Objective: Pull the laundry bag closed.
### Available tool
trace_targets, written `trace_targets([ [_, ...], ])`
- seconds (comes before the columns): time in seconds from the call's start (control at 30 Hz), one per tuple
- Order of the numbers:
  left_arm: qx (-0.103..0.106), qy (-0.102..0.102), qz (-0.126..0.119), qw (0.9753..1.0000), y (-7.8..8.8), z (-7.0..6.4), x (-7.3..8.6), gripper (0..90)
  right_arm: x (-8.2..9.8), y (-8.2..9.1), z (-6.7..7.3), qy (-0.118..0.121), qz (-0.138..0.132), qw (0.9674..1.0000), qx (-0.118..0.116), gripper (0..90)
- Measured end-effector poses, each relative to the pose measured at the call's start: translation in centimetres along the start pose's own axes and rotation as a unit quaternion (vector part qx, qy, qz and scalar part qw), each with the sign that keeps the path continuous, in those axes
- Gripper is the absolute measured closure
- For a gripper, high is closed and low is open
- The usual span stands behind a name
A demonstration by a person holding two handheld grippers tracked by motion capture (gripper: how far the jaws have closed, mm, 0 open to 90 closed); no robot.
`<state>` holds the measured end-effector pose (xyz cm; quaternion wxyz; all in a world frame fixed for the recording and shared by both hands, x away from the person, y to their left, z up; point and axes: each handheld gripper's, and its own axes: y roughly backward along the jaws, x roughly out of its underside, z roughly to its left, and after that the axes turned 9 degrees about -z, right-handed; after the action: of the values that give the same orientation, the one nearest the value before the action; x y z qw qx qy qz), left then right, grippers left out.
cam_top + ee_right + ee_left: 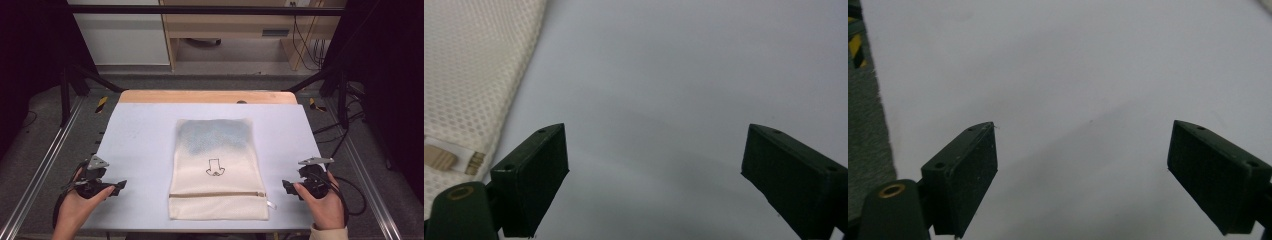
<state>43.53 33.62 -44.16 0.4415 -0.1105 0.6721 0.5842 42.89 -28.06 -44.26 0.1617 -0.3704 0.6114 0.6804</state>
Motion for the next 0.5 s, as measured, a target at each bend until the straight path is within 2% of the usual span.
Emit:
trace_targets([
  [0.13,-0.004,0.005,0.004,1.0000,0.2,0.5,0.3,12.2,0.6,0.2,0.2,-0.006,0.012,0.9998,0.013,11.7],
  [0.27,-0.008,0.000,0.020,0.9998,0.3,0.5,0.6,13.9,1.0,0.3,0.7,0.005,0.025,0.9995,0.019,12.0],
  [0.47,-0.007,-0.011,0.028,0.9995,0.0,-0.2,0.6,12.3,1.4,0.0,0.8,0.007,0.022,0.9996,0.015,11.4],
  [0.5,-0.007,-0.014,0.032,0.9994,-0.2,-0.3,0.5,11.5,1.5,-0.1,0.9,0.009,0.012,0.9998,0.012,11.2],
])
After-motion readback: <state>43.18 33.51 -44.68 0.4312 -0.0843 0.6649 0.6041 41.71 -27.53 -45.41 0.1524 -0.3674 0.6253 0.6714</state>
